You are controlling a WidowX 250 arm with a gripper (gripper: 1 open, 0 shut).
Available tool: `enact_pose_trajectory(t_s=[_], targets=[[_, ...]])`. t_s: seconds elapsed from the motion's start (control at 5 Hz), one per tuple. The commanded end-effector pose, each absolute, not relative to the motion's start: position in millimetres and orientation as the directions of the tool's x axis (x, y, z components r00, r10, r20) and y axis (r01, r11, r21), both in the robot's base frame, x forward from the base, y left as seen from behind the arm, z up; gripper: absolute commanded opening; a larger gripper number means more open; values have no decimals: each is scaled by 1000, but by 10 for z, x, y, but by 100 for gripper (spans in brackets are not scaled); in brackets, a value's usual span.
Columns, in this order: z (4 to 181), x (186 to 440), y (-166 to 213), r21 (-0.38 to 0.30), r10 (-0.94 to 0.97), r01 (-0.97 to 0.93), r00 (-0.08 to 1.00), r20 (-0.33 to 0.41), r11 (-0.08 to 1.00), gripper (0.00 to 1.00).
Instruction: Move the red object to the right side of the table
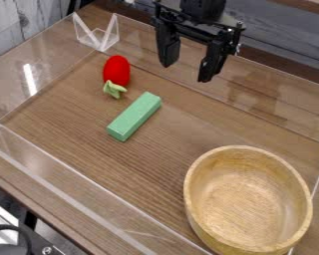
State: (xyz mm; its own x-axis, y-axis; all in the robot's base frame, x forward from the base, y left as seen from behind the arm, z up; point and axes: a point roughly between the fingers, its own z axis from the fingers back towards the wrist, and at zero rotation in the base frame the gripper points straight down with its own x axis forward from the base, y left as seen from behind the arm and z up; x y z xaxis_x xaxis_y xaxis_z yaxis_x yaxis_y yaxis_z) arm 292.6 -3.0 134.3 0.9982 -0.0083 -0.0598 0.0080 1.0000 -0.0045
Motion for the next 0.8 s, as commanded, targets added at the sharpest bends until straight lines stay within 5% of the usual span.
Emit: enact_pose_trajectory(t_s=[0.0,0.6], targets=[[1288,2906,120,2,4,-4,997,-71,1000,100],[1268,2737,933,18,8,-8,1000,-10,1000,100]])
